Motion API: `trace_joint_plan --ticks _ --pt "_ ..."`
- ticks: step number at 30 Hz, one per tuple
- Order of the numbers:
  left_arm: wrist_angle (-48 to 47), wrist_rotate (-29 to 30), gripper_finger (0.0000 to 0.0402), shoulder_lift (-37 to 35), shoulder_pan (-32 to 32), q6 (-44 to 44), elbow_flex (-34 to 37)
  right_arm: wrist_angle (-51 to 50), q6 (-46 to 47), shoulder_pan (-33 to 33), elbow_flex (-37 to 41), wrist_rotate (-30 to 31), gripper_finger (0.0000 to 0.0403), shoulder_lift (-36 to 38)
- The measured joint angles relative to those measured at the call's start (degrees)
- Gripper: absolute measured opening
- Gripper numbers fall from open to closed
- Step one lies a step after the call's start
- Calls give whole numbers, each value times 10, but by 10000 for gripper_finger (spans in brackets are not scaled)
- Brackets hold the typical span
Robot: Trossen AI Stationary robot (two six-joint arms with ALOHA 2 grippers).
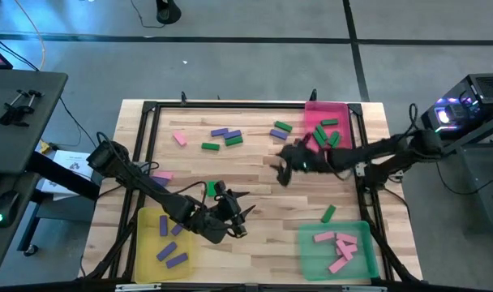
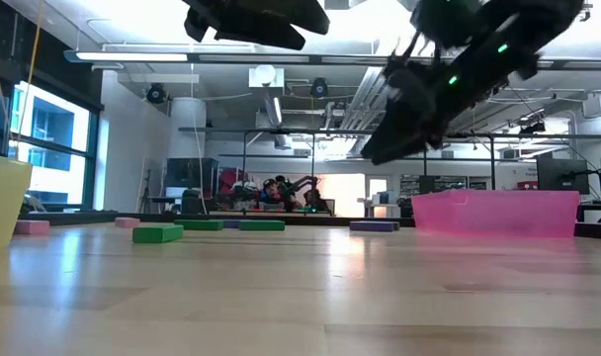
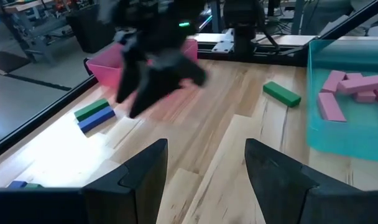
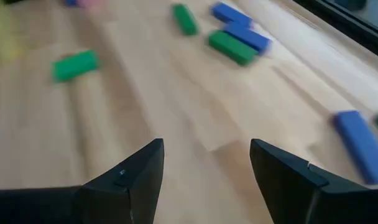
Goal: Sort blocks
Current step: Put the blue block into the yellow bin
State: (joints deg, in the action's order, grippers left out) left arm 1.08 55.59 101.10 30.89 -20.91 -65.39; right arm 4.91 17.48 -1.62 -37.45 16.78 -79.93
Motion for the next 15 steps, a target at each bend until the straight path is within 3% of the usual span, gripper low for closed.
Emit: trace_joint_plan --ticks 7,15 --pt "0 0 201 0 3 0 0 -116 -73 -159 -82 -82 209 -61" --pt "0 0 201 0 6 1 0 -236 -90 -237 -185 -89 209 -198"
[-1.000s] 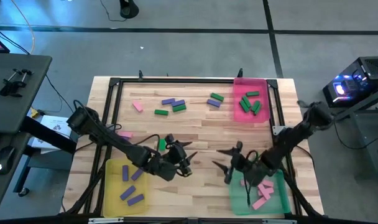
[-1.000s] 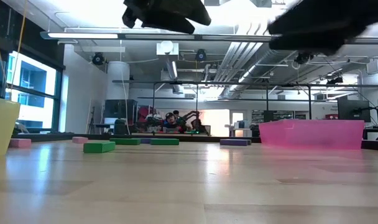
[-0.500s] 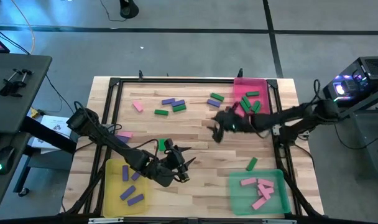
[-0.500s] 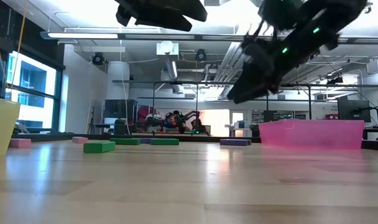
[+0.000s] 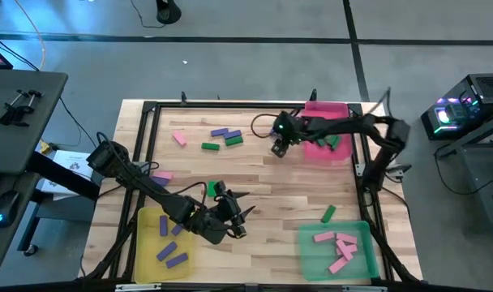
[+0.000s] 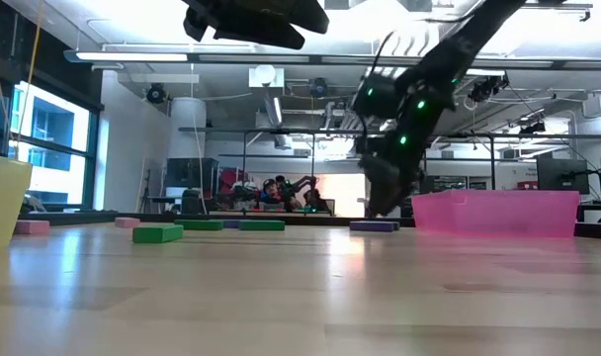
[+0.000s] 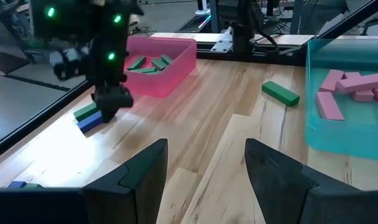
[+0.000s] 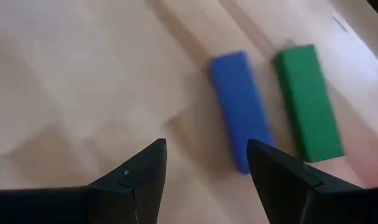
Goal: Sort blocks
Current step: Put the blue block into the yellow bin
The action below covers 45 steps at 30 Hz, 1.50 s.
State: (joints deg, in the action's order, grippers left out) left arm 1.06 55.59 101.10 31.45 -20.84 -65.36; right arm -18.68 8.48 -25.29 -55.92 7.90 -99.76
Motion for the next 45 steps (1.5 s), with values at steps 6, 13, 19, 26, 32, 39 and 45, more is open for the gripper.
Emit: trace_joint_plan --ticks 6,13,19,26,32,39,45 --pt "-1 0 201 0 10 0 0 -25 -8 -16 -43 16 209 -53" --pt "-5 0 201 0 17 1 0 -49 1 -10 -46 -47 208 -48" --pt "-5 0 201 0 17 1 0 -93 -14 51 -46 -71 208 -38" --pt "-4 1 201 0 17 0 0 -100 -49 157 -43 -29 208 -30" --pt "-4 1 201 0 17 0 0 -78 -83 204 -42 26 208 -5" --pt "-5 1 201 0 19 0 0 18 -104 183 17 11 208 -4" --pt "-12 0 201 0 25 0 0 177 -69 170 127 -7 208 0"
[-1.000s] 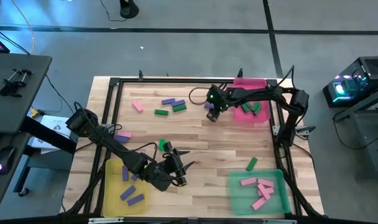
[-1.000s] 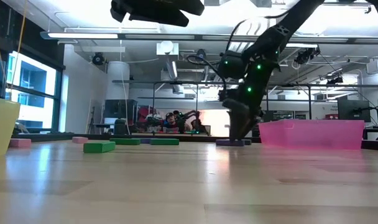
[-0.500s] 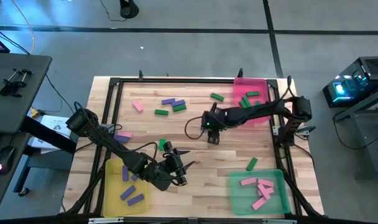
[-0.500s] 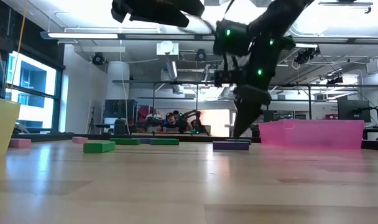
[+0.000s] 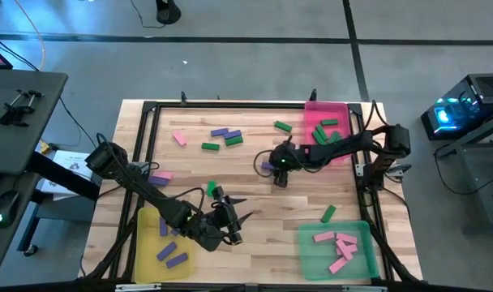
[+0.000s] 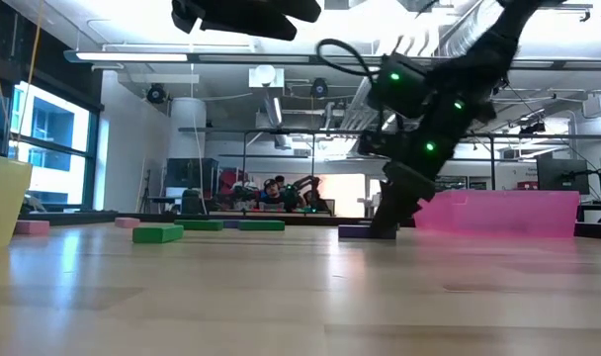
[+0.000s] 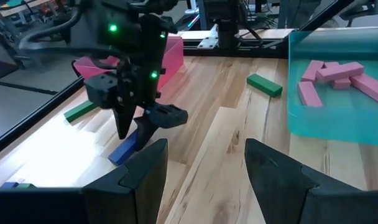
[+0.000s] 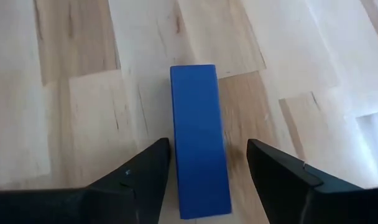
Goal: Sort blocks
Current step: Put the blue block into the yellow bin
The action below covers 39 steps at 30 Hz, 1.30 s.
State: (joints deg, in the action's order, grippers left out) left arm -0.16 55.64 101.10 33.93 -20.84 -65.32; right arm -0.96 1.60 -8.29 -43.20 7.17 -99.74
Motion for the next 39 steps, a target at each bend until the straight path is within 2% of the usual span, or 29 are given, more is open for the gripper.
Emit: trace_joint_plan --ticks 5,12,13,19,23,29,32,36,39 --pt "0 0 201 0 0 0 0 142 35 4 81 -32 190 0" --pt "0 0 201 0 0 0 0 322 110 60 177 -1 84 -3" --pt "0 0 201 1 0 3 0 346 120 75 186 -3 78 -3" --pt "18 0 201 21 1 38 0 494 151 183 208 30 78 -8" --pt "56 -16 201 40 3 65 0 595 148 265 206 111 78 -6" --pt "174 -71 201 62 12 175 0 758 74 399 206 227 78 -3" --pt "228 -77 201 63 16 223 0 847 14 454 203 276 78 -3" --pt "300 -97 201 63 11 245 0 895 -78 502 169 286 78 -2" --pt "346 -158 201 63 -4 240 0 880 -134 517 122 280 78 -2"
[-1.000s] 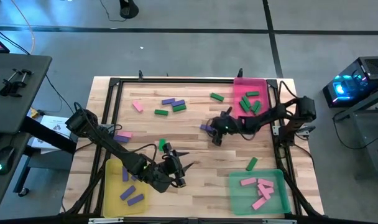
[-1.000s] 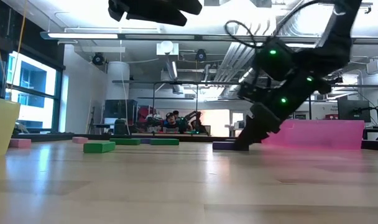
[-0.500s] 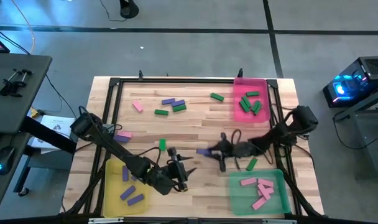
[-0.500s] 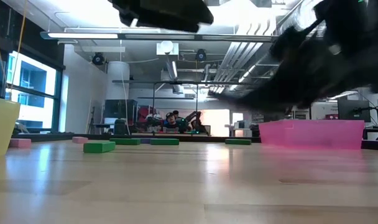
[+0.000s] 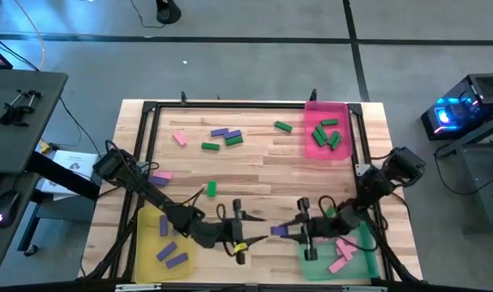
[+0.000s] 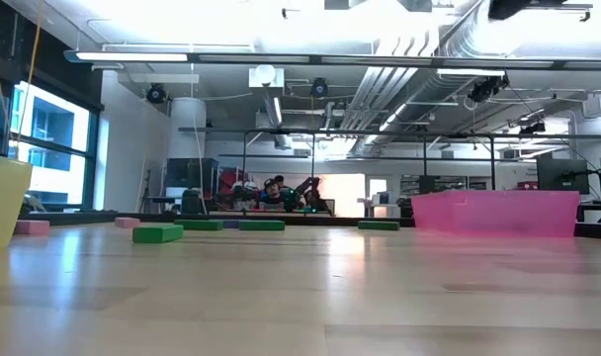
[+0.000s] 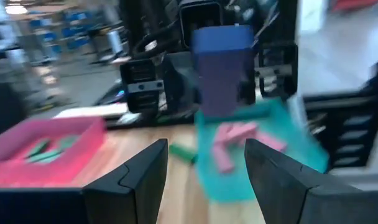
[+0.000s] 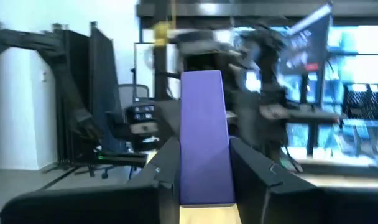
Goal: Sort blocks
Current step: Put the blue block into the yellow bin
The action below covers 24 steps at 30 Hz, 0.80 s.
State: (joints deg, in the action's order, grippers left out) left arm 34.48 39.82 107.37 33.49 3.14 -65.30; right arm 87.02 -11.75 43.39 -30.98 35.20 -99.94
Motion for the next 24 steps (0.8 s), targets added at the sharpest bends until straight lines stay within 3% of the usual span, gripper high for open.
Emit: trace_joint_plan --ticks 5,8,18,24 --pt "59 -155 201 0 -28 -10 0 -99 -38 1 -74 -8 78 0" --pt "81 -198 201 0 -34 -7 0 -134 -50 2 -103 -11 78 1" --pt "127 -171 201 0 -17 60 0 -123 -93 18 -117 74 78 1" --pt "149 -148 201 0 -16 71 0 -128 -88 15 -117 80 78 1"
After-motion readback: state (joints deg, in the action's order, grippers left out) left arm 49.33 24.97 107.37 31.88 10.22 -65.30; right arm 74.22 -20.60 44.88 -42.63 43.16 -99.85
